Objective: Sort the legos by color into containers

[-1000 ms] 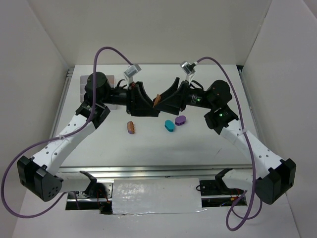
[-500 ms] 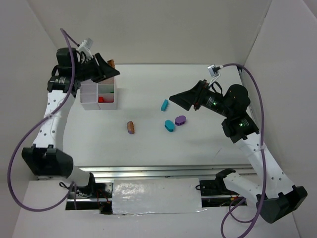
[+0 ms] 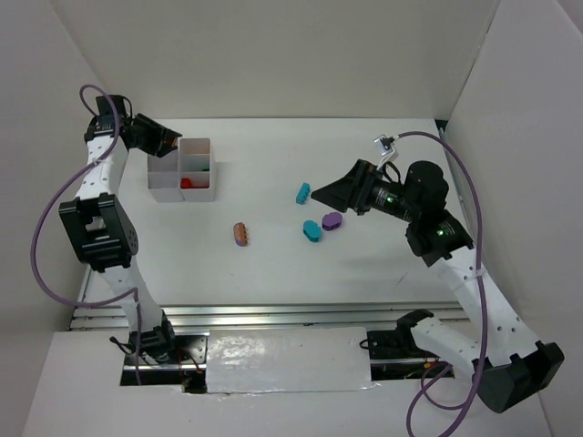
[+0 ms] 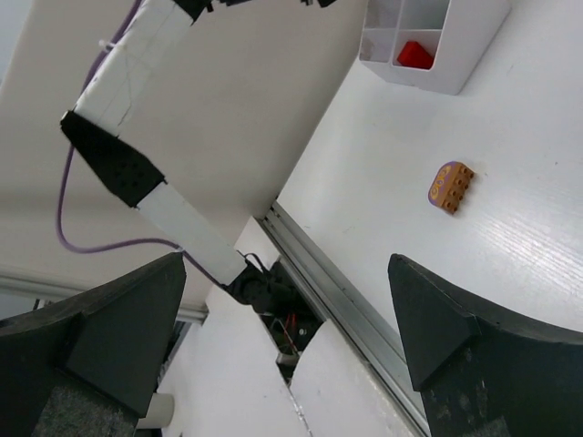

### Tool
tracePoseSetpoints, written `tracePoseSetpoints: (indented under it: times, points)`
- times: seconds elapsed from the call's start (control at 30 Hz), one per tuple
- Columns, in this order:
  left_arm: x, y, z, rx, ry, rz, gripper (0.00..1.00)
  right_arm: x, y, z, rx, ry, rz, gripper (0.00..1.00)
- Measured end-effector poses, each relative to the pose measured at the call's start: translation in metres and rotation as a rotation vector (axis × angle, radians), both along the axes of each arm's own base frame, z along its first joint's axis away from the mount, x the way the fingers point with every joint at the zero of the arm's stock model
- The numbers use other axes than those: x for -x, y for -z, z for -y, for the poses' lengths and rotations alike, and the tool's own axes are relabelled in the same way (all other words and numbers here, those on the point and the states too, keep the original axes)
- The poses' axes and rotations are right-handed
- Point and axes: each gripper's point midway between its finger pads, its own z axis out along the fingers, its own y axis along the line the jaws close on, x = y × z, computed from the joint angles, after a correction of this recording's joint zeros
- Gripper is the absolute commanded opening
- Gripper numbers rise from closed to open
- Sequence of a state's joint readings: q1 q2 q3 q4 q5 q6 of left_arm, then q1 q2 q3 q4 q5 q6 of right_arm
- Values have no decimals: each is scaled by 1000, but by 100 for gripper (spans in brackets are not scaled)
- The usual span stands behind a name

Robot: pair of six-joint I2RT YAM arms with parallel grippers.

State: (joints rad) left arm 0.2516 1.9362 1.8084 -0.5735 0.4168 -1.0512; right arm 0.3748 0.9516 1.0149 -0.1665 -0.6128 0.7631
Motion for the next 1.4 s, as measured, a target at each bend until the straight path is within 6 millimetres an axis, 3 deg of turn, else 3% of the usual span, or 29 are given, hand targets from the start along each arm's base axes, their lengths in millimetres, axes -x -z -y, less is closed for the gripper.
tracePoseSetpoints:
  times: [0.1,0.6,0.97,1.4]
  points:
    - [-14,6,-1,26,-16,-12,9,4,1,3,12,3,1,100]
    - [-14,28,-12,76,-101,-81,15,8,6,4,29,-1,-10,100]
    - [-21,63,-31,88,-135,-138,23,6,12,3,32,-7,-31,100]
    - [-30,56,-39,105,-154,-93,42,5,18,-1,36,-27,-56,100]
